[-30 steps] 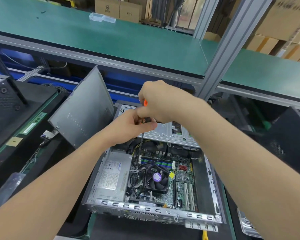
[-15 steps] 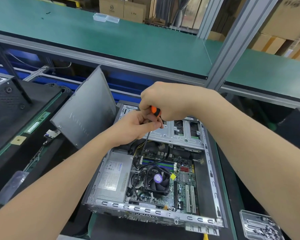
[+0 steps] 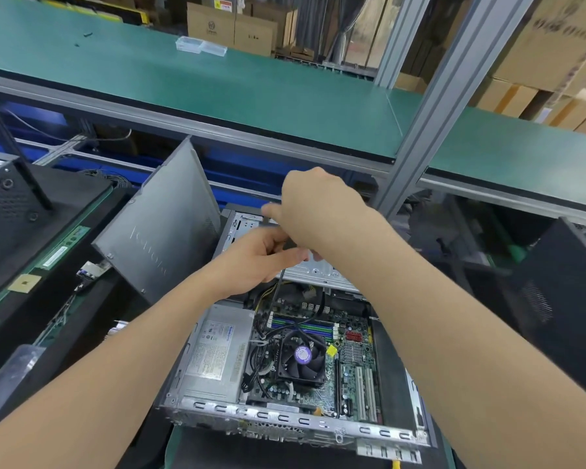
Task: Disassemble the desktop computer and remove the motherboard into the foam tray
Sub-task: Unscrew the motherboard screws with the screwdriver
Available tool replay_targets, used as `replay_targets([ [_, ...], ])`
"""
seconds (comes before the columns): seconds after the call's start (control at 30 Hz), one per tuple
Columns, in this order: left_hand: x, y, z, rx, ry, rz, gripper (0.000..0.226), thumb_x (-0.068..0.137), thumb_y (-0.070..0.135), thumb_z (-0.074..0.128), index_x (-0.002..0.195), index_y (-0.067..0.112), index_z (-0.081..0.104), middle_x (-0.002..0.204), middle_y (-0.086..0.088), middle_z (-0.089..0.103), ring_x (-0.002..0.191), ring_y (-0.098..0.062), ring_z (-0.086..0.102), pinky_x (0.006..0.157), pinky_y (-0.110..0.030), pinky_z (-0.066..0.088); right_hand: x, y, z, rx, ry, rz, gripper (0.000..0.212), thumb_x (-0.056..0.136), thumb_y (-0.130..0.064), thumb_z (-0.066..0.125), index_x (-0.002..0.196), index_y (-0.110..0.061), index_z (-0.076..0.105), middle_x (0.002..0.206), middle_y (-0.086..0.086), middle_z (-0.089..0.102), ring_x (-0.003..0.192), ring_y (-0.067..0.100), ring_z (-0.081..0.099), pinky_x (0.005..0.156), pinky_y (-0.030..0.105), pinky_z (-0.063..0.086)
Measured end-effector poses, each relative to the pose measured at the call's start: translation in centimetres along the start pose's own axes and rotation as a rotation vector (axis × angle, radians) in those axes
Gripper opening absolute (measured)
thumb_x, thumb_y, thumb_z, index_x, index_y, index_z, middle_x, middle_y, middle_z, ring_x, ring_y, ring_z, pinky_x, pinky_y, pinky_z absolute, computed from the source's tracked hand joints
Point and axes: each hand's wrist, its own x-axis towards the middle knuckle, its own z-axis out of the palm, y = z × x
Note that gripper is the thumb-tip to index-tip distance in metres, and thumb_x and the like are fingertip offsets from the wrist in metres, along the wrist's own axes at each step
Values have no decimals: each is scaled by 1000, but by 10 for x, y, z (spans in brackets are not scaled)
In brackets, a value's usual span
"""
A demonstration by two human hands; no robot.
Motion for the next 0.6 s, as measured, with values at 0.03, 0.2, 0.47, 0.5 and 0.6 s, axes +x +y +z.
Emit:
replay_targets([
  [0.03, 0, -1, -1, 9, 10, -1, 31, 105, 29, 59, 85, 50, 71, 55, 9, 32, 48, -14, 26, 46, -30, 25, 0, 1, 1, 8, 28, -21, 45, 105, -43, 55, 75, -15, 37, 70, 3, 46, 51, 18, 47, 45, 26, 30],
  [0.2, 2, -2, -5, 74, 66, -15, 13, 102, 35, 63, 113, 33, 70, 59, 8, 32, 52, -11, 32, 52, -26, 33, 4, 11, -2, -74, -6, -196, 36, 100, -30, 60, 72, -16, 43, 68, 2, 46, 53, 18, 42, 46, 27, 26],
  [0.47, 2, -4, -11, 29, 68, -85, 52, 92, 51, 67, 108, 2, 64, 59, 1, 32, 52, -14, 31, 52, -27, 33, 7, 20, -30, -191, -267, -582, 13, 89, -27, 73, 91, -29, 60, 81, -14, 57, 76, 7, 54, 58, 30, 39],
  [0.5, 2, -5, -12, 15, 74, -94, 56, 90, 54, 68, 109, 1, 64, 59, 1, 33, 52, -15, 32, 52, -27, 34, 8, 17, -31, -226, -273, -614, 17, 86, -18, 72, 90, -29, 60, 84, -13, 59, 79, 10, 56, 59, 30, 42],
  [0.6, 0, -5, -14, -3, 65, -54, 35, 95, 48, 66, 102, 14, 71, 55, 12, 40, 50, -14, 30, 51, -23, 35, 12, 10, -30, -299, -244, -727, 26, 80, 0, 62, 83, -26, 61, 90, -5, 63, 82, 18, 58, 64, 32, 46],
])
